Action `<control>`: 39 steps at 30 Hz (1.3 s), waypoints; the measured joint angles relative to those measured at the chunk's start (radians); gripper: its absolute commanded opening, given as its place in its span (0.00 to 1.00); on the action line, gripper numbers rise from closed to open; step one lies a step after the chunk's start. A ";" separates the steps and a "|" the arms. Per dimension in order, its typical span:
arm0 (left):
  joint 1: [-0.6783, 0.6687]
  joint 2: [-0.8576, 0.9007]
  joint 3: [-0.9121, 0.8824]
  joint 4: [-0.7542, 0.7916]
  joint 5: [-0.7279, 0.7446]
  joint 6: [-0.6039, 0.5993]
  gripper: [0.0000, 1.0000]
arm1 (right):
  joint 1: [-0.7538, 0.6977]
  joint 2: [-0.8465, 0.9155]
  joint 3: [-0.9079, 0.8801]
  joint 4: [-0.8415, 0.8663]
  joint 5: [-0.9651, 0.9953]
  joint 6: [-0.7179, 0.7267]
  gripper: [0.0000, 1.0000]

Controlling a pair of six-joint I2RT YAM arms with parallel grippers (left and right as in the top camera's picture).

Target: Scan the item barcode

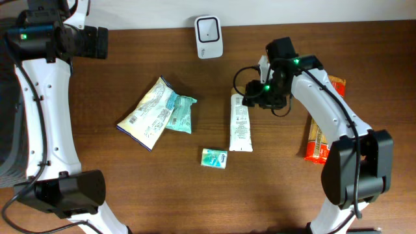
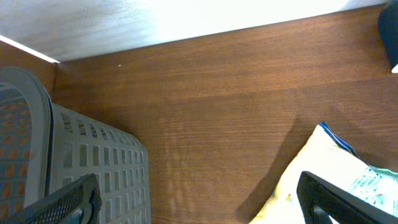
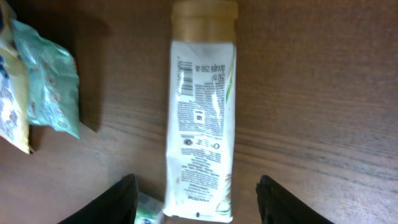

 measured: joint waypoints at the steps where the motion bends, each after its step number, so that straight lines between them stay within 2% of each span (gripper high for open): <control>1: 0.000 0.000 0.000 0.000 0.000 0.000 0.99 | -0.016 0.000 -0.039 0.038 -0.036 -0.018 0.61; 4: 0.000 0.000 0.000 0.000 0.000 0.000 0.99 | -0.044 0.001 -0.095 0.069 -0.097 -0.053 0.63; 11: 0.000 0.000 0.000 0.000 0.000 0.000 0.99 | -0.045 0.018 -0.096 0.081 -0.141 -0.105 0.64; 21: 0.000 0.000 0.000 0.000 0.000 0.000 0.99 | -0.045 0.050 -0.112 0.118 -0.171 -0.116 0.64; 30: 0.000 0.000 0.000 0.000 0.000 0.000 0.99 | -0.088 0.056 -0.188 0.212 -0.215 -0.123 0.64; 34: 0.000 0.000 0.000 -0.001 0.000 0.000 0.99 | -0.082 0.070 -0.316 0.379 -0.221 -0.042 0.63; 35: 0.000 0.000 0.000 0.000 0.000 0.000 0.99 | -0.051 0.075 -0.318 0.392 -0.224 -0.024 0.54; 36: 0.000 0.000 0.000 0.000 0.000 0.000 0.99 | 0.002 0.080 -0.316 0.398 -0.219 0.023 0.42; 37: 0.000 0.000 0.000 0.000 0.000 0.000 0.99 | 0.030 0.101 -0.309 0.404 -0.241 0.080 0.06; 39: 0.000 0.000 0.000 0.000 0.000 0.000 0.99 | 0.033 0.133 -0.301 0.426 -0.319 0.180 0.04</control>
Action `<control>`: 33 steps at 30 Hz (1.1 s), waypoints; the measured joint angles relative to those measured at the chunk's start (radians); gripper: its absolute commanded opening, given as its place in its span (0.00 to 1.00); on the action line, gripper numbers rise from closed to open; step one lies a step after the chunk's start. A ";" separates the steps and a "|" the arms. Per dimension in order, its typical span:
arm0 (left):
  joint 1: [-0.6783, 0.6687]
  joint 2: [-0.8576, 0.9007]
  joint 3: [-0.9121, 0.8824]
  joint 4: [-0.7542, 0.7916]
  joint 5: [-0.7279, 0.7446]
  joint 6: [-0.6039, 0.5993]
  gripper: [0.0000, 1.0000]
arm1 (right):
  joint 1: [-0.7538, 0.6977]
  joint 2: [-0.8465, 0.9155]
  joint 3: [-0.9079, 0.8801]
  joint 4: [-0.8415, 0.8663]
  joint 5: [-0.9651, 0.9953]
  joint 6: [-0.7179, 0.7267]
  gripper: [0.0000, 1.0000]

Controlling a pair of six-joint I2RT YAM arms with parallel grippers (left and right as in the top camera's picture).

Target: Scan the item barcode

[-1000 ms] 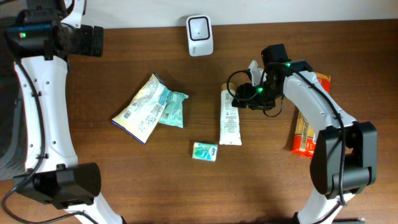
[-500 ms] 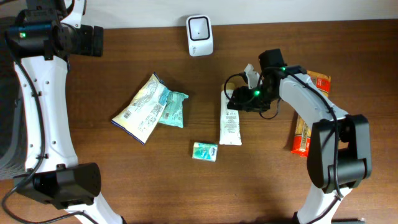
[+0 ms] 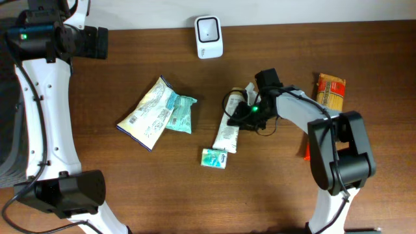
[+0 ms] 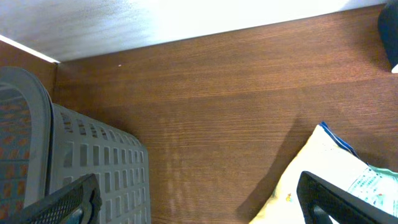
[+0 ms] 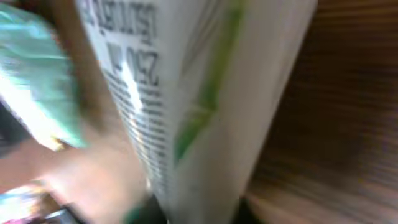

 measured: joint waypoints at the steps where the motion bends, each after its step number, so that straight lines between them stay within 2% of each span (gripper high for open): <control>1: 0.000 0.000 0.000 -0.001 0.000 0.000 0.99 | -0.003 -0.004 0.005 0.011 -0.025 0.031 0.04; 4: 0.000 0.000 0.000 0.000 0.000 0.000 0.99 | -0.013 -0.001 -0.003 0.051 -0.062 0.024 0.04; 8: 0.000 0.000 0.000 0.000 0.000 0.000 0.99 | -0.018 -0.033 -0.029 0.047 -0.132 -0.191 0.04; 10: 0.000 0.000 0.000 0.000 0.000 0.000 0.99 | -0.018 -0.100 -0.036 0.021 -0.174 -0.259 0.04; 12: 0.000 0.000 0.000 0.000 0.000 0.000 0.99 | -0.019 -0.246 -0.037 -0.034 -0.264 -0.380 0.04; 17: 0.000 0.000 0.000 0.000 0.000 0.000 0.99 | -0.021 -0.458 -0.037 -0.062 -0.381 -0.470 0.04; 18: 0.000 0.000 0.000 0.000 0.000 0.000 0.99 | -0.021 -0.458 -0.018 -0.122 -0.371 -0.470 0.04; 19: 0.000 0.000 0.000 0.000 0.000 0.000 0.99 | -0.021 -0.457 0.085 -0.272 -0.282 -0.470 0.04; 22: 0.000 0.000 0.000 0.000 0.000 0.000 0.99 | -0.021 -0.438 0.443 -0.431 0.052 -0.442 0.04; 25: 0.000 0.000 0.000 0.000 0.000 0.000 0.99 | -0.021 -0.307 0.563 -0.389 0.328 -0.386 0.04; 26: 0.000 0.000 0.000 -0.003 0.000 0.000 0.99 | -0.021 -0.262 0.601 -0.392 0.368 -0.383 0.04; 29: 0.000 0.000 0.000 0.000 0.000 0.000 0.99 | 0.049 -0.104 0.697 -0.368 0.662 -0.404 0.04; 31: 0.000 0.000 0.000 0.000 0.000 0.000 0.99 | 0.115 -0.044 0.705 -0.277 0.863 -0.507 0.04; 33: 0.000 0.000 0.000 0.002 0.000 0.000 0.99 | 0.140 0.027 0.706 -0.132 0.951 -0.660 0.04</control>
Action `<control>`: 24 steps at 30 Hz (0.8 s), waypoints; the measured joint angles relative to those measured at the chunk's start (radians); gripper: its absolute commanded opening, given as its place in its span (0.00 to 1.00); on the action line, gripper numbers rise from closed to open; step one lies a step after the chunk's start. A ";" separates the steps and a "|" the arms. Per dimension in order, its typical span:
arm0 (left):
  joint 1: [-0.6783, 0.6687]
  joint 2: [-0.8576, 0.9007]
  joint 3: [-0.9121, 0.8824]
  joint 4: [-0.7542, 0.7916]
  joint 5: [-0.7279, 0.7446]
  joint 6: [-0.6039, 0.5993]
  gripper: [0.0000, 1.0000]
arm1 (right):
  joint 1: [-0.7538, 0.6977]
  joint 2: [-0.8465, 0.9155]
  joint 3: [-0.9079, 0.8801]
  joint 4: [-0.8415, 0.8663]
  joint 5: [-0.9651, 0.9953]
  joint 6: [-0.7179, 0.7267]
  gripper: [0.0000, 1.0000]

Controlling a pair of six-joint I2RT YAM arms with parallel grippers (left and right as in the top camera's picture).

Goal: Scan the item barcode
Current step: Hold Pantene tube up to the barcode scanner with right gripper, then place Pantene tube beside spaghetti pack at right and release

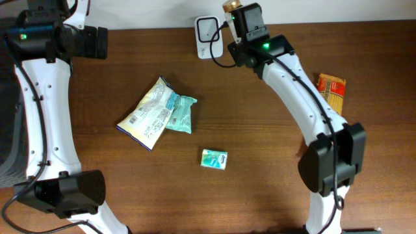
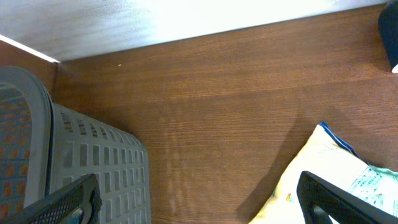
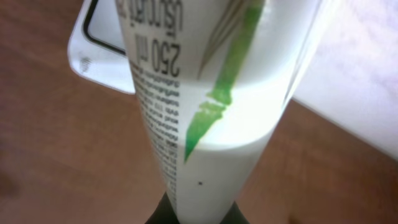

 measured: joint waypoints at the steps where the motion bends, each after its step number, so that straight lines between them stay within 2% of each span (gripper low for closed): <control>1: 0.000 0.000 0.000 -0.001 0.000 0.000 0.99 | 0.000 0.031 0.000 0.051 0.022 -0.058 0.04; 2: 0.000 0.000 0.000 -0.003 0.000 0.000 0.99 | 0.000 0.048 -0.003 0.143 0.034 -0.101 0.04; 5: 0.000 0.000 0.000 -0.001 0.000 0.000 0.99 | 0.030 0.137 0.014 0.569 0.171 -0.295 0.04; 7: 0.000 0.000 0.000 -0.001 0.000 0.000 0.99 | 0.077 0.236 0.024 0.812 0.278 -0.490 0.04; 9: 0.000 0.000 0.000 0.000 0.000 0.000 0.99 | 0.126 0.356 0.024 0.960 0.376 -0.663 0.04; 11: 0.000 0.000 0.000 -0.002 0.000 0.000 0.99 | 0.149 0.459 0.023 0.988 0.449 -0.772 0.04; 13: 0.000 0.000 0.000 -0.002 0.000 0.000 0.99 | 0.141 0.480 0.018 0.993 0.490 -0.803 0.04; 15: 0.000 0.000 0.000 -0.002 0.000 0.000 0.99 | 0.135 0.479 0.019 1.037 0.520 -0.811 0.04; 24: 0.000 0.000 0.000 -0.002 0.000 0.000 0.99 | 0.131 0.479 0.019 1.009 0.542 -0.826 0.04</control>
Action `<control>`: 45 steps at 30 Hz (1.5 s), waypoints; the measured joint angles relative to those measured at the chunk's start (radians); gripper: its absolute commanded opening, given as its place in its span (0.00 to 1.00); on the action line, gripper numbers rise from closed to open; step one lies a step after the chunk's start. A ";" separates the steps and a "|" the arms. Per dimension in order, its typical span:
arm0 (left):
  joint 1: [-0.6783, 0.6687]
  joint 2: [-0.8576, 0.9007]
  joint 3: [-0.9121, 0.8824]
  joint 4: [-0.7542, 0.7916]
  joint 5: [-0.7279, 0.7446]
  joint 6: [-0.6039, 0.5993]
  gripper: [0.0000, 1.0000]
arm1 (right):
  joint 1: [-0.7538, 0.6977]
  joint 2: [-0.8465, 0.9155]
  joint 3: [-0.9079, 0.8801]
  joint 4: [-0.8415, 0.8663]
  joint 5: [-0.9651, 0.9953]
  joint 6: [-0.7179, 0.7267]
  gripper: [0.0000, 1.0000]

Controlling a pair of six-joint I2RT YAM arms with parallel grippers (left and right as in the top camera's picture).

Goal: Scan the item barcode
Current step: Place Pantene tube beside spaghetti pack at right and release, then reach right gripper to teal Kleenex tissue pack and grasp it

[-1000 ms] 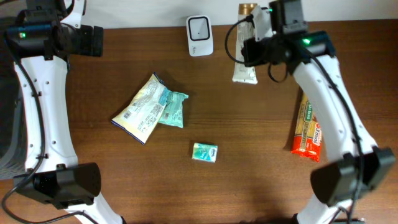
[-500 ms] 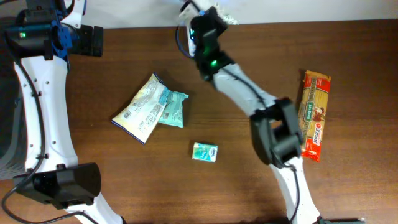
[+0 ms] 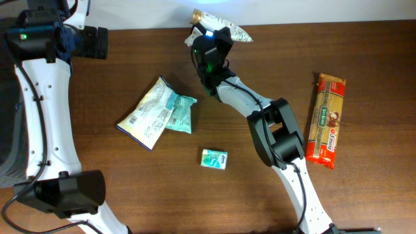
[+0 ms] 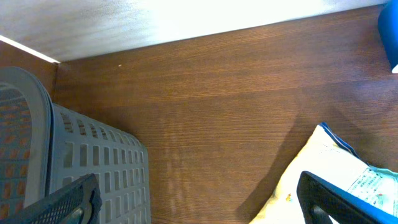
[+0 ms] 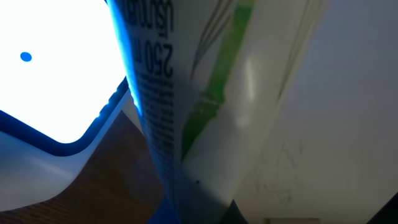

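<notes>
My right gripper [image 3: 211, 47] is shut on a white tube [image 3: 224, 31] with a green stripe and a tan cap, held at the table's far edge. The tube [image 5: 199, 93] fills the right wrist view, its printed side turned toward the scanner [image 5: 43, 74], whose face glows white with a blue dot and blue rim. In the overhead view the arm and tube cover the scanner. My left gripper [image 3: 97, 42] hangs open at the far left; in its own view the fingers [image 4: 74, 199] are spread wide over bare wood, holding nothing.
A grey slotted basket [image 4: 93, 168] stands at the left edge. A yellow-white bag [image 3: 148, 114] and a teal packet [image 3: 181, 114] lie left of centre. A small green box [image 3: 214, 158] lies in the middle. A pasta packet [image 3: 327, 117] lies at the right.
My right gripper has moved left with the tube, from just right of the scanner to over it. The scanner face now glows bright with blue light. The left arm has not moved.
My right gripper was open above the tube lying mid-table. Then it was down on the tube, which had swung askew. Then it held the tube raised beside the scanner at the far edge, and now holds it over the lit scanner.
</notes>
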 measured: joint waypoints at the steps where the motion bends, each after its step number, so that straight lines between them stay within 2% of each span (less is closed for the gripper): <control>1: 0.000 0.000 0.000 0.000 0.000 0.000 0.99 | 0.001 0.000 0.000 0.000 0.005 0.000 0.04; 4: 0.000 0.000 0.000 0.000 0.000 0.000 0.99 | 0.016 0.000 0.000 0.000 0.033 0.006 0.04; 6: 0.000 0.000 0.000 0.000 0.000 0.000 0.99 | 0.024 -0.046 -0.003 -0.161 0.031 0.080 0.04; 7: 0.000 0.000 0.000 0.000 0.000 0.000 0.99 | 0.024 -0.118 0.000 -0.390 -0.021 0.170 0.04; 8: 0.000 0.000 0.000 0.002 0.000 0.000 0.99 | 0.018 -0.226 0.000 -0.637 -0.131 0.328 0.04; 9: 0.000 0.000 0.000 0.002 0.000 0.000 0.99 | 0.014 -0.307 -0.003 -0.734 -0.195 0.404 0.04; 10: 0.000 0.000 0.000 0.000 0.001 0.000 0.99 | -0.002 -0.414 0.006 -0.943 -0.336 0.560 0.04; 12: 0.000 0.000 0.000 -0.002 0.000 0.000 0.99 | -0.048 -0.579 0.015 -1.201 -0.511 0.778 0.04; 13: 0.000 0.000 0.000 0.000 0.000 0.000 0.99 | -0.109 -0.678 0.018 -1.444 -0.628 0.911 0.04; 15: 0.000 0.000 0.000 0.001 0.000 0.000 0.99 | -0.219 -0.723 0.014 -1.644 -0.750 1.045 0.04; 17: 0.000 0.000 0.000 0.001 0.000 0.000 0.99 | -0.307 -0.721 -0.080 -1.651 -0.824 1.110 0.04; 18: 0.000 0.000 0.000 0.000 0.000 0.000 0.99 | -0.370 -0.701 -0.187 -1.624 -0.864 1.156 0.04; 21: 0.000 0.000 0.000 0.002 0.000 0.000 0.99 | -0.510 -0.676 -0.552 -1.303 -0.905 1.211 0.06; 23: 0.000 0.000 0.000 0.000 0.000 0.000 0.99 | -0.566 -0.675 -0.669 -1.203 -0.917 1.202 0.20; 24: 0.000 0.000 0.000 0.002 0.000 0.000 0.99 | -0.586 -0.675 -0.696 -1.174 -0.916 1.197 0.41; 25: 0.000 0.000 0.000 -0.001 0.000 0.000 0.99 | -0.600 -0.673 -0.710 -1.154 -0.904 1.191 0.54; 26: 0.000 0.000 0.000 0.000 0.000 0.000 0.99 | -0.618 -0.673 -0.715 -1.151 -0.880 1.183 0.60; 28: 0.000 0.000 0.000 0.000 0.000 0.000 0.99 | -0.634 -0.673 -0.711 -1.165 -0.851 1.171 0.61; 29: 0.000 0.000 0.000 0.000 0.000 0.000 0.99 | -0.635 -0.673 -0.689 -1.228 -0.839 1.175 0.62; 32: 0.000 0.000 0.000 -0.002 0.000 0.000 0.99 | -0.633 -0.660 -0.506 -1.457 -0.848 1.175 0.62; 34: 0.000 0.000 0.000 -0.002 0.000 0.000 0.99 | -0.612 -0.662 -0.357 -1.550 -0.938 1.175 0.62; 35: 0.000 0.000 0.000 0.000 0.000 0.000 0.99 | -0.597 -0.662 -0.339 -1.553 -0.986 1.175 0.65; 36: 0.000 0.000 0.000 0.000 0.000 0.000 0.99 | -0.571 -0.662 -0.338 -1.544 -1.054 1.174 0.75; 37: 0.000 0.000 0.000 0.000 0.000 0.000 0.99 | -0.535 -0.662 -0.341 -1.529 -1.104 1.177 0.77; 41: 0.000 0.000 0.000 0.000 0.000 0.000 0.99 | -0.369 -0.661 -0.418 -1.432 -1.184 1.180 0.79; 45: 0.000 0.000 0.000 -0.002 0.000 0.000 0.99 | -0.289 -0.661 -0.459 -1.389 -1.192 1.231 0.78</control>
